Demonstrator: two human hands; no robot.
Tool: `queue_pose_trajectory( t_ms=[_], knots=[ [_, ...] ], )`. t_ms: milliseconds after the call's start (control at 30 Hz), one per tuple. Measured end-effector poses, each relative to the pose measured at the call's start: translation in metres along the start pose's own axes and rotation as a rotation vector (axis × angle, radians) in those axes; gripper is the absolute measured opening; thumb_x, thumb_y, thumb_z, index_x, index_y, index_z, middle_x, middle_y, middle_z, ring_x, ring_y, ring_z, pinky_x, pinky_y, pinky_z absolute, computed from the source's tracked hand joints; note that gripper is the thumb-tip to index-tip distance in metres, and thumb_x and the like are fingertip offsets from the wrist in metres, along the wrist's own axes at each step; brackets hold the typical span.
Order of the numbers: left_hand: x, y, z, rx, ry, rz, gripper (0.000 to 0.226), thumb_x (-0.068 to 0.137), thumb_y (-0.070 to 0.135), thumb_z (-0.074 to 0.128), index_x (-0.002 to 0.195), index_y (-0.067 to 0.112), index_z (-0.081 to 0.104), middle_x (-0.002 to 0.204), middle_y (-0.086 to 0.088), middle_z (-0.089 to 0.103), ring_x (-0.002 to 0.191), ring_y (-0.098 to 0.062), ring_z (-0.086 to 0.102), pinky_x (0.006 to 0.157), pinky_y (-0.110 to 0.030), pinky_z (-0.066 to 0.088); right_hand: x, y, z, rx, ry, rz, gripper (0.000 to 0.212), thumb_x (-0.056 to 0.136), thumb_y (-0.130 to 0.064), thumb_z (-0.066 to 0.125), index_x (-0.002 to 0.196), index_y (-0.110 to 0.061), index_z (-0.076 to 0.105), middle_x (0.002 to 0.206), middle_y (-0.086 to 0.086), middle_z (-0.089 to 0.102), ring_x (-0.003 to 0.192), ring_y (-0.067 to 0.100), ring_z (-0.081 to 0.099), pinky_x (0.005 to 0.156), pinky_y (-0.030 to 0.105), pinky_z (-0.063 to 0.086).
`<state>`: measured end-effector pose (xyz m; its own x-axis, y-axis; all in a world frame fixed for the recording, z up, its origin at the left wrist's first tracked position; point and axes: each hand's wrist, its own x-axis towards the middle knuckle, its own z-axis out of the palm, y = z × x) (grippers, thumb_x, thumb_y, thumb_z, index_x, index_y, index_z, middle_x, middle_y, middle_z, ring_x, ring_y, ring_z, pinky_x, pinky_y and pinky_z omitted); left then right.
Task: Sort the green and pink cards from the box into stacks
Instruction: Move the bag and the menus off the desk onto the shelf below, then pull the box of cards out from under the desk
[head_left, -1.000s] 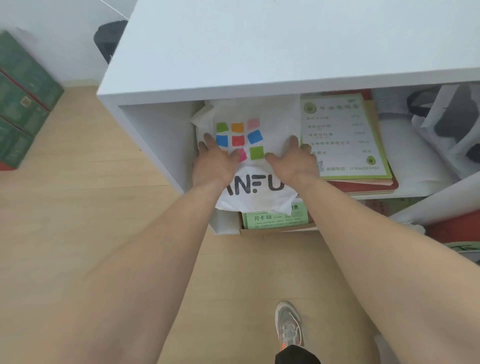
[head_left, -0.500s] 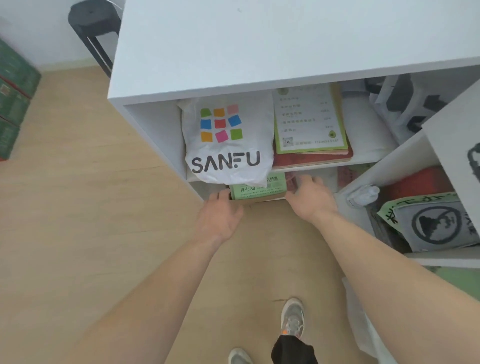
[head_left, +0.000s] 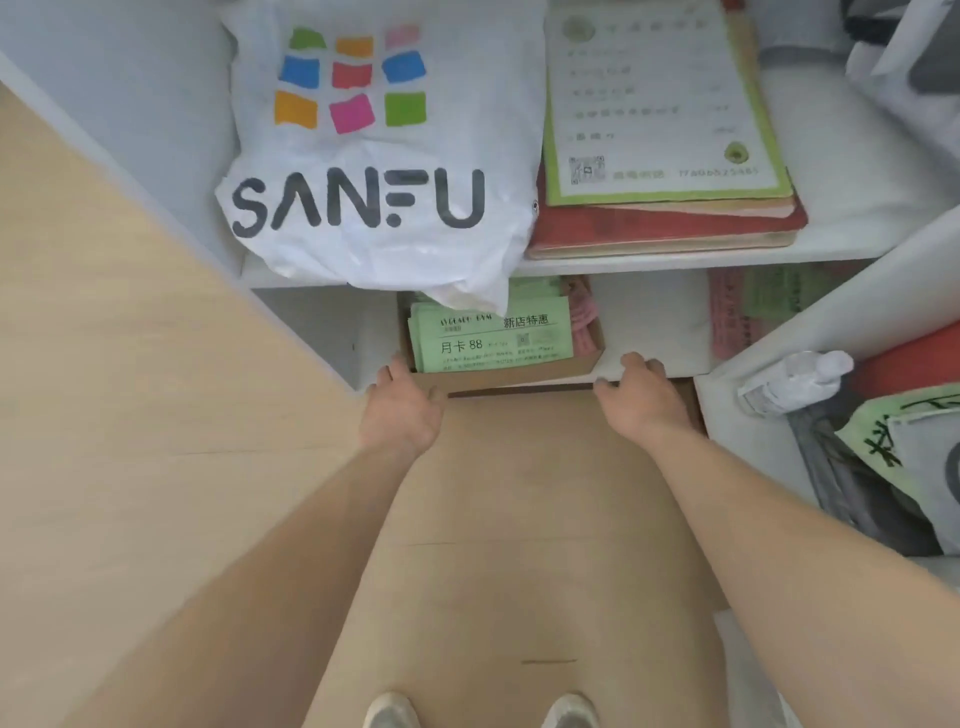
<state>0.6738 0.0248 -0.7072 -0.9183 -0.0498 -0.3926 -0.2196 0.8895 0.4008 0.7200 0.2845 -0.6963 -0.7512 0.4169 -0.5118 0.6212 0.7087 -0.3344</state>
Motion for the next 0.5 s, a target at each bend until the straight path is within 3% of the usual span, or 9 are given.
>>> queue_pose_trajectory(
  t_ms=[167,333,400,500],
  knots=[
    [0.077,-0.009,0.04,-0.164,0.142,-0.025,0.05,0.102,0.028,0.044,0.142,0.0,0.032,0.135,-0.027,0.051,0.121,-0.044,0.05,0.097,-0.047,0.041,0.078,-0.003,0.033,0.072,0.135,-0.059,0.054,0.106,-0.044,0.037,0.146,-0.009,0.039,0.142,0.018,0.047,0.127,0.039,0.05,0.098,0.046,0.045],
    [0.139,-0.023,0.054,-0.265,0.142,-0.16,0.034,0.098,0.018,0.043,0.128,0.004,0.05,0.121,-0.021,0.063,0.102,-0.038,0.059,0.077,-0.037,0.043,0.136,-0.011,0.044,0.153,0.134,-0.09,0.027,0.102,-0.025,0.039,0.112,-0.009,0.059,0.115,0.015,0.064,0.09,0.029,0.056,0.077,0.034,0.045],
    [0.151,-0.028,0.058,-0.221,0.129,-0.135,0.03,0.1,0.021,0.043,0.123,0.004,0.053,0.119,-0.02,0.063,0.098,-0.036,0.057,0.075,-0.035,0.041,0.15,-0.012,0.048,0.235,0.11,-0.104,0.017,0.098,-0.024,0.047,0.096,-0.018,0.063,0.1,0.004,0.067,0.079,0.022,0.063,0.072,0.034,0.055],
    [0.153,-0.03,0.06,-0.178,0.15,-0.083,0.026,0.101,0.017,0.04,0.116,0.002,0.055,0.113,-0.021,0.063,0.098,-0.038,0.058,0.075,-0.036,0.043,0.151,-0.012,0.05,0.318,0.1,-0.084,0.016,0.097,-0.019,0.05,0.093,-0.019,0.065,0.091,0.001,0.067,0.071,0.024,0.07,0.056,0.031,0.06]
  ],
)
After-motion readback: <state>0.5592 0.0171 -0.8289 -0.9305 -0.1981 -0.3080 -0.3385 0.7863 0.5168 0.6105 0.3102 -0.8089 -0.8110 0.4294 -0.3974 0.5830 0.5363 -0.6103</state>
